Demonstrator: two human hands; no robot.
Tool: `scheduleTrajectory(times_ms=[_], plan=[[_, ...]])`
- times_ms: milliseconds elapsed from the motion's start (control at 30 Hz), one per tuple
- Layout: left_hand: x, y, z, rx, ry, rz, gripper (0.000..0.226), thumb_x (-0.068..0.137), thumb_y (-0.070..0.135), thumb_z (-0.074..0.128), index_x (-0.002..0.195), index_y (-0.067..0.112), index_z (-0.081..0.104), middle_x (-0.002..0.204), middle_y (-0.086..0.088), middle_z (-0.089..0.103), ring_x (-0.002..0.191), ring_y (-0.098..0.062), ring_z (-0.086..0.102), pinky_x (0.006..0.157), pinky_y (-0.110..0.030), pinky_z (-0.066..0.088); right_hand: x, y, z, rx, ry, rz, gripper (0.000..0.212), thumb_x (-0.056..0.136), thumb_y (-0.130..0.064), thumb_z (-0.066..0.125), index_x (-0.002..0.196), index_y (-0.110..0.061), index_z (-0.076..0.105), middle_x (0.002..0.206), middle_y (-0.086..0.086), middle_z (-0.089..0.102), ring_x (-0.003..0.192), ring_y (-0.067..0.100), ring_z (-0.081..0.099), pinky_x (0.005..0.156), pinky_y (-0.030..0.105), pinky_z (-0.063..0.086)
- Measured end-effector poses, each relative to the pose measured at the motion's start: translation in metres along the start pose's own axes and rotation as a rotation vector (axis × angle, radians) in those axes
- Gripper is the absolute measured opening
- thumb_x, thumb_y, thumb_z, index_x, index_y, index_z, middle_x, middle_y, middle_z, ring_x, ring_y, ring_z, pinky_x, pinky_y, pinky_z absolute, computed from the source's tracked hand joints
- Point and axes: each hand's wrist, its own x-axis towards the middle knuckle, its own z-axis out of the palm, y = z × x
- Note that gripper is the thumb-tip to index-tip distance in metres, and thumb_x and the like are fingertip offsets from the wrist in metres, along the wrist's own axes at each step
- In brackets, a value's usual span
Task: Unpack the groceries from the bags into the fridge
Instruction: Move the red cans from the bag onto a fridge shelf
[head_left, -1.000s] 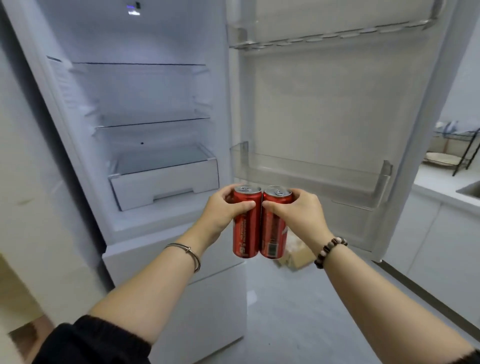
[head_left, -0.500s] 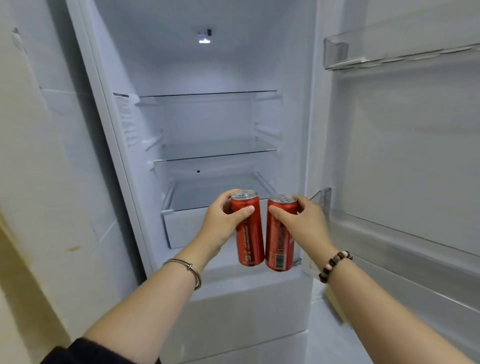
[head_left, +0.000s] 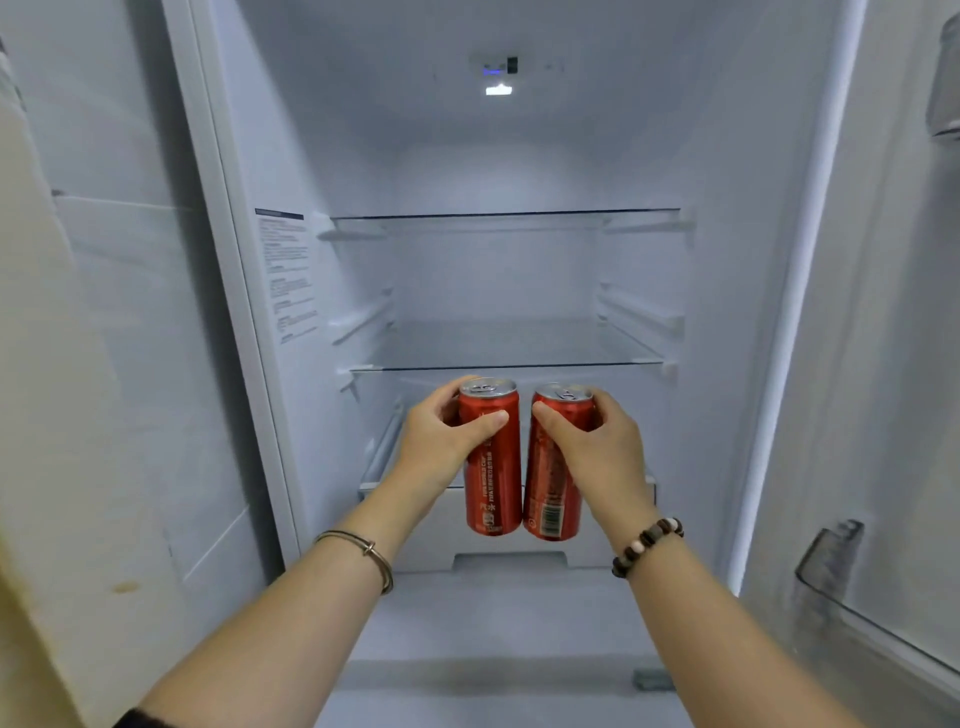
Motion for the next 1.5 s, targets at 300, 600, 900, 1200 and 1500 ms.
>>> scheduleTrajectory(times_ms=[300,600,900,1200,1500], plan=[[0.037,-0.029,-0.027,0.084,-0.029,0.014,0.037,0.078,0.010,0.074,0.106,0.030,0.060,0.101,0.014,0.067,0.092,0.001,0.064,0.069,-0.011,0.049,0.026,0.018,0.029,-0.037,0.019,-0.014,0.033,0.079,-0.030,0.073,0.107,-0.025,0.057,0.095,-0.014,0.063,0.085,0.001,0.061,0.067,0.015,0.046],[0.076,-0.072,-0.017,0.144,-0.043,-0.046,0.040,0.077,0.011,0.075,0.113,0.018,0.059,0.108,0.003,0.066,0.100,-0.012,0.062,0.084,-0.024,0.049,0.065,0.056,0.039,-0.102,0.061,0.035,0.049,0.076,-0.024,0.077,0.119,-0.021,0.053,0.108,-0.007,0.060,0.095,0.007,0.059,0.079,0.022,0.047],[0.112,-0.100,-0.010,0.148,0.006,-0.083,0.035,0.079,0.012,0.073,0.108,0.021,0.056,0.102,0.002,0.064,0.096,-0.015,0.062,0.083,-0.027,0.048,0.096,0.082,0.053,-0.081,0.125,0.110,0.049,0.077,-0.025,0.076,0.119,-0.020,0.052,0.109,-0.005,0.059,0.096,0.011,0.058,0.082,0.026,0.045],[0.137,-0.120,-0.012,0.172,-0.044,-0.133,0.049,0.082,0.020,0.071,0.127,0.021,0.051,0.114,0.005,0.062,0.106,-0.013,0.060,0.094,-0.035,0.049,0.118,0.097,0.068,-0.091,-0.012,0.108,0.047,0.079,-0.022,0.075,0.120,-0.019,0.054,0.105,-0.008,0.065,0.093,0.005,0.063,0.080,0.026,0.052],[0.114,-0.158,-0.018,0.240,-0.105,-0.221,0.063,0.078,0.013,0.075,0.134,0.020,0.046,0.123,0.003,0.058,0.116,-0.013,0.052,0.092,-0.028,0.041,0.097,0.128,0.064,-0.200,-0.084,0.182,0.049,0.082,-0.013,0.071,0.126,-0.019,0.052,0.111,-0.004,0.062,0.099,0.009,0.056,0.073,0.014,0.042]])
